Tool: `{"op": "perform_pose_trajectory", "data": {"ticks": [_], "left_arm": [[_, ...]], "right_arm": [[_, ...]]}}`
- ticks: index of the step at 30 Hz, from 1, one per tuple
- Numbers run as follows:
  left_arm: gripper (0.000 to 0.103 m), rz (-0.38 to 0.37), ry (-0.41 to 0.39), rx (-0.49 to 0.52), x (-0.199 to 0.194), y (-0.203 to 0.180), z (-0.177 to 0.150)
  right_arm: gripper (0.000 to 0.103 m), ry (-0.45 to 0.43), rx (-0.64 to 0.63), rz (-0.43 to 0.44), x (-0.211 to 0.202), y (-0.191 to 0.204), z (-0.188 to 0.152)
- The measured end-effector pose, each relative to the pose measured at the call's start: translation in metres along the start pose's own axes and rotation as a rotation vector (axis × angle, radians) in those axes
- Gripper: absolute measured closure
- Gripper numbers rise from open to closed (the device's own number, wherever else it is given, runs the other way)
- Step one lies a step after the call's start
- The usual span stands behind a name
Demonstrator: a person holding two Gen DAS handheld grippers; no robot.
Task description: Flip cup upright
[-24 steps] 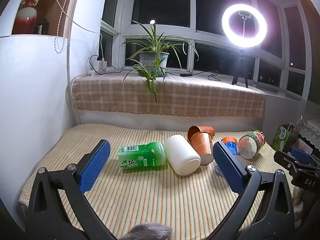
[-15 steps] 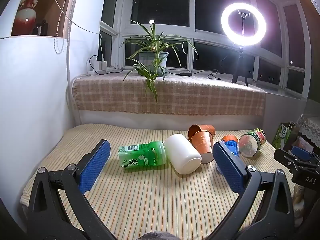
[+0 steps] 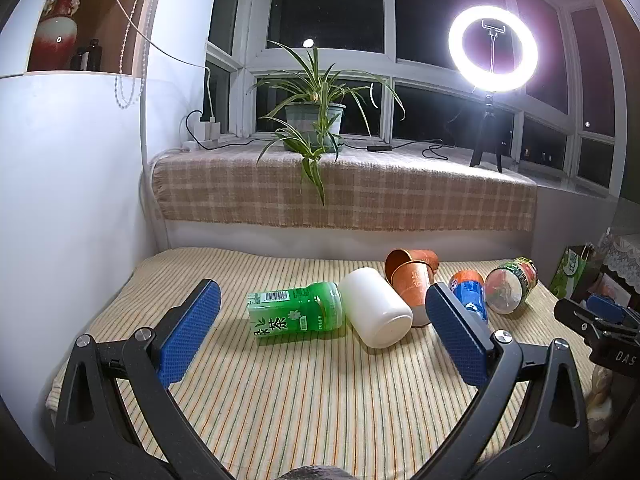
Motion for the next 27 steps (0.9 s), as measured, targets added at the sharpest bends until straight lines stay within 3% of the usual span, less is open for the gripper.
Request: {"op": "perform_pose_trajectory", "data": {"ticks": [27], "left_arm": [[0.000, -0.004, -0.004, -0.001, -0.0052, 0.0000, 0.0060]], "right_arm": [[0.000, -0.006, -0.007, 0.000, -0.0004, -0.0005, 0.0040]]}}
Point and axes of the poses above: each gripper's, at about its wrist camera, not at the fingertips, and x roughly the way its jaws point, y to its left, z to its top, the point moved 2 cm from there along x, roughly the way its jaws point, and after that the axes turned 11 degrees about -y, right-handed, at the moved point
